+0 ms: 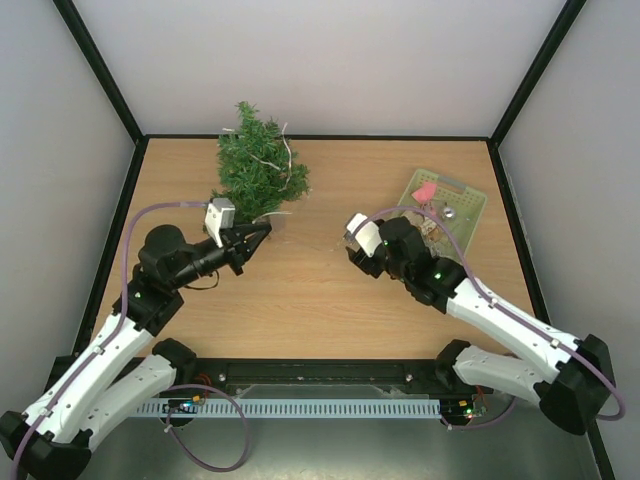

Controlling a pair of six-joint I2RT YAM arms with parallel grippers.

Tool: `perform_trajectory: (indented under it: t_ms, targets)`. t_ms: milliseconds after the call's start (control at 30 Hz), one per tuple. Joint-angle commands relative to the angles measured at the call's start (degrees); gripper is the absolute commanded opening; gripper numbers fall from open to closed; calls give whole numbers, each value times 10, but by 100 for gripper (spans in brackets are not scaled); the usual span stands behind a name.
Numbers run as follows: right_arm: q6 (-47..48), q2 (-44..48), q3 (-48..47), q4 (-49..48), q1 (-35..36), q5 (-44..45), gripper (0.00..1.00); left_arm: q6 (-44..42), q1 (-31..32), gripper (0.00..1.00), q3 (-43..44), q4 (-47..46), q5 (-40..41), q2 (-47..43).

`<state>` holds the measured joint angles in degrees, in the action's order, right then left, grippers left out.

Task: Decorate the small christmas tree
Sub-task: Wrap the decoration item around the Christmas tree.

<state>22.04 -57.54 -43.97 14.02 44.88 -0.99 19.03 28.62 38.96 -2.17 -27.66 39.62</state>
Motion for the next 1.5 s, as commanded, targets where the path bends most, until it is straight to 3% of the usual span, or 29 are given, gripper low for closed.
perform_trajectory:
  t_ms: [0, 300, 467, 633, 767, 967, 1167, 1333, 1467]
  targets:
    - [37, -16, 31, 18, -76, -7, 66, 44, -4, 2, 10, -10, 14, -13]
    - [53, -116, 22, 11, -114, -53, 54, 37, -4, 2, 26, 14, 26, -17]
    - [71, -131, 14, 27, -114, -101, 57, 39, -4, 3, 23, 17, 27, -25]
    - [96, -143, 23, 18, -115, -93, 55, 38, -4, 2, 23, 17, 33, -32]
    - [99, -148, -8, 69, -115, -87, 59, 35, -4, 2, 22, 21, 37, -32]
    - [84, -135, -66, 130, -115, -83, 57, 34, -4, 3, 20, 20, 37, -32]
    - [110, -126, -66, 174, -115, -104, 60, 32, -4, 2, 21, 20, 39, -32]
    - [130, -145, -40, 137, -115, -105, 62, 33, -4, 2, 22, 22, 42, -35]
    - [146, -167, -28, 98, -115, -102, 58, 33, -4, 2, 22, 25, 45, -37]
